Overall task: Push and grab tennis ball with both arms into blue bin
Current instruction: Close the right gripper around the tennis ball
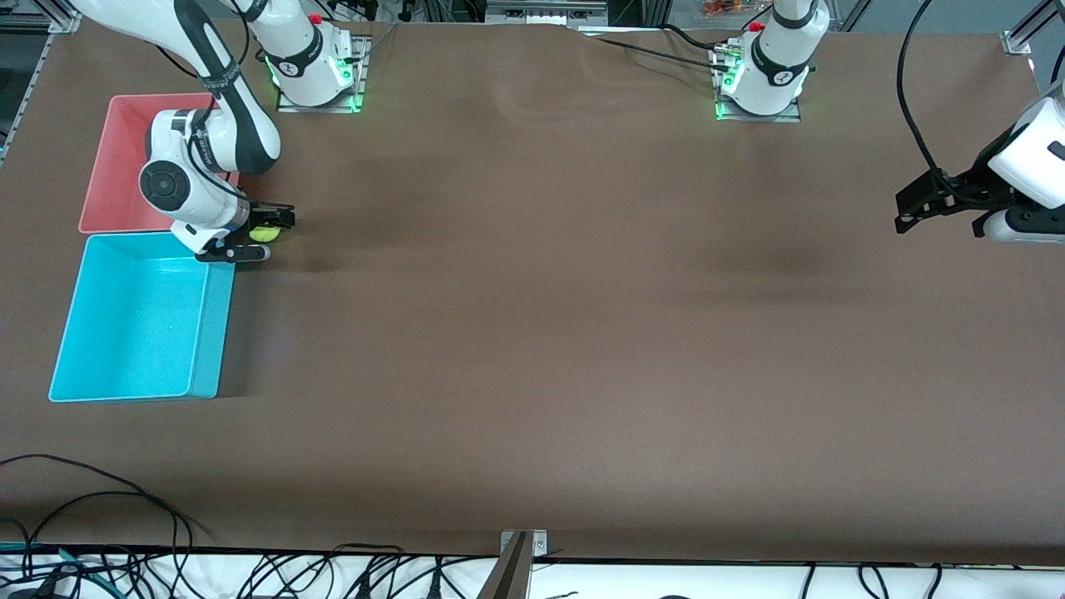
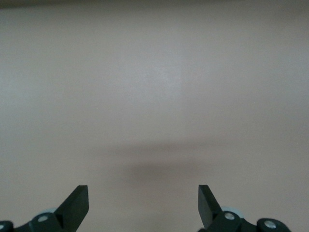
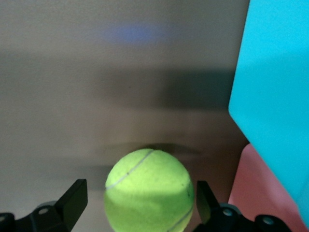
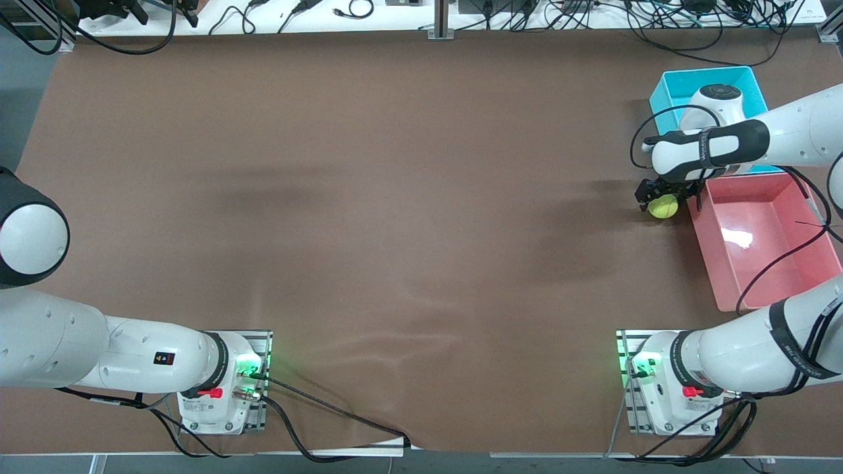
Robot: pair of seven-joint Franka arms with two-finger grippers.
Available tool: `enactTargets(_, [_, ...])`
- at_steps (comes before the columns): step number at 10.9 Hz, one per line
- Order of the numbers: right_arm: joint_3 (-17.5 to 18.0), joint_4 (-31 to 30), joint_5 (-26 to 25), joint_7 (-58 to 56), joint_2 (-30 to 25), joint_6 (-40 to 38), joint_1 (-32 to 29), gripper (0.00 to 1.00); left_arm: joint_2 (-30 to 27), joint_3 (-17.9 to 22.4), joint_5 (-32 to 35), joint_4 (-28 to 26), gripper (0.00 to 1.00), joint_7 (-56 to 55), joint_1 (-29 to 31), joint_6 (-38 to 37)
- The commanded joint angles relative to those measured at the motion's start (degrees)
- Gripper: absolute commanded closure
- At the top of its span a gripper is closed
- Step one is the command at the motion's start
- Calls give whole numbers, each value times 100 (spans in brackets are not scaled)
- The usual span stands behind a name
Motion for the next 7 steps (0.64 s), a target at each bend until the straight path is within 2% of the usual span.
enactTargets(1, [-13, -38, -121, -31, 83, 214, -91, 31, -70, -287, 76, 64, 0, 129, -52, -133])
enactTargets(2, [-13, -20, -121, 47, 83, 214, -91, 54, -70, -297, -28, 73, 0, 129, -44, -133])
enactTargets(3, [-4, -3, -103, 144, 83, 205, -83, 59, -70, -306, -55, 125, 0, 138, -52, -220])
enactTargets(5, [83, 50, -103, 686, 65, 205, 13, 60, -61, -315, -56, 275, 0, 147, -61, -431])
enactTargets(7, [320, 234, -94, 900, 4, 135, 49, 59, -61, -306, -56, 275, 0, 356, -44, -432])
